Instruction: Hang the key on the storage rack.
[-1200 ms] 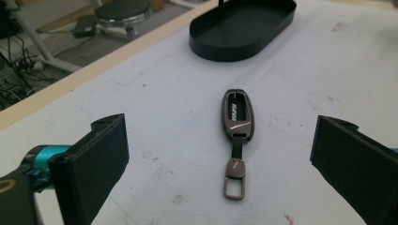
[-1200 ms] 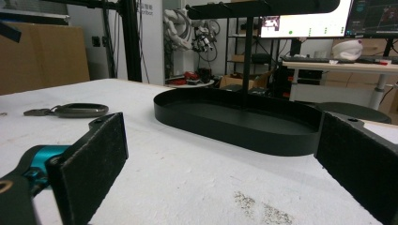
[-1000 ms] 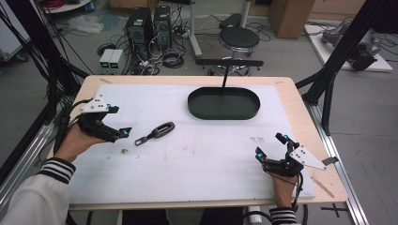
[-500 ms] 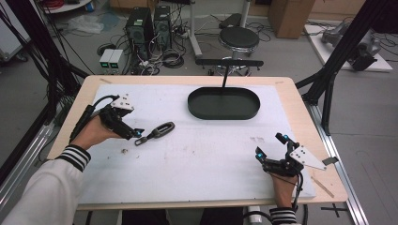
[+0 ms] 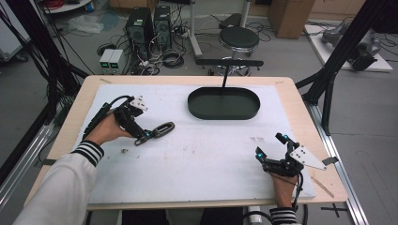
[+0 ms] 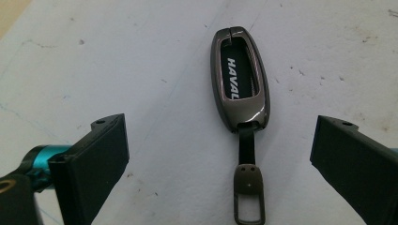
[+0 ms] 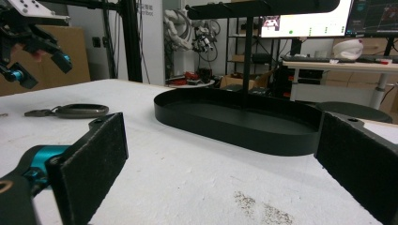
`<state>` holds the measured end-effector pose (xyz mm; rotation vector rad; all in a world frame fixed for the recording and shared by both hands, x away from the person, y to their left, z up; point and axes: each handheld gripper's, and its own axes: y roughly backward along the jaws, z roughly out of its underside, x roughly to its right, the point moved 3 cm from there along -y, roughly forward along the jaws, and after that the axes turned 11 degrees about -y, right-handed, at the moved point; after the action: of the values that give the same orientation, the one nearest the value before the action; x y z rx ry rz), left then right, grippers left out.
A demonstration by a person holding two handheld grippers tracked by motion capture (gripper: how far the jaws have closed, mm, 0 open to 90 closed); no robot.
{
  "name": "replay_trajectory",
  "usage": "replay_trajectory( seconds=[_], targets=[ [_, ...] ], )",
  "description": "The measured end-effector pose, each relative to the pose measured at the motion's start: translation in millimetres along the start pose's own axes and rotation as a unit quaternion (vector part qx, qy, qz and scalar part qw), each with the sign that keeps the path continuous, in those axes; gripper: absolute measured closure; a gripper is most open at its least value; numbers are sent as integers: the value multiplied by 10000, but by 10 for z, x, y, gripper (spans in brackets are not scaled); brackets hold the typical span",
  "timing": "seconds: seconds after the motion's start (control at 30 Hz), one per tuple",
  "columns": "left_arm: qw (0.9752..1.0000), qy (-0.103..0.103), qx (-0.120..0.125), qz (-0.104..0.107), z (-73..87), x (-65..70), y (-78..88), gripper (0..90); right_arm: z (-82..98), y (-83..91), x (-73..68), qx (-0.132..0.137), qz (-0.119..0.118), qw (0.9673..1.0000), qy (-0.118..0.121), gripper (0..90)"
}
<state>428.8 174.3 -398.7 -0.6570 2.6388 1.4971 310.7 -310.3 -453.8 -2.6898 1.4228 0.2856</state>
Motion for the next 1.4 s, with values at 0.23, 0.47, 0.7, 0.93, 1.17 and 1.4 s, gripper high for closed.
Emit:
replay_trajectory(
  seconds=[0.23,0.47,0.7,0.93,1.17,1.4],
  targets=[
    [9995,-37,-216,215,-20,8,-126,53,0,-1,1,-3,-2,10000,-8,20],
    [9977,-27,-589,337,28,14,-223,67,0,0,1,-8,5,10000,-6,20],
    [9966,-5,-747,359,49,23,-279,123,0,0,1,-4,8,10000,9,21],
    [9945,-7,-951,428,52,46,-317,252,0,0,1,-5,10,10000,5,21],
    [9926,-66,-1089,541,52,68,-335,361,0,0,0,0,3,10000,6,21],
    [9915,-101,-1160,580,31,85,-348,436,0,0,1,-8,7,10000,2,21]
  ],
)
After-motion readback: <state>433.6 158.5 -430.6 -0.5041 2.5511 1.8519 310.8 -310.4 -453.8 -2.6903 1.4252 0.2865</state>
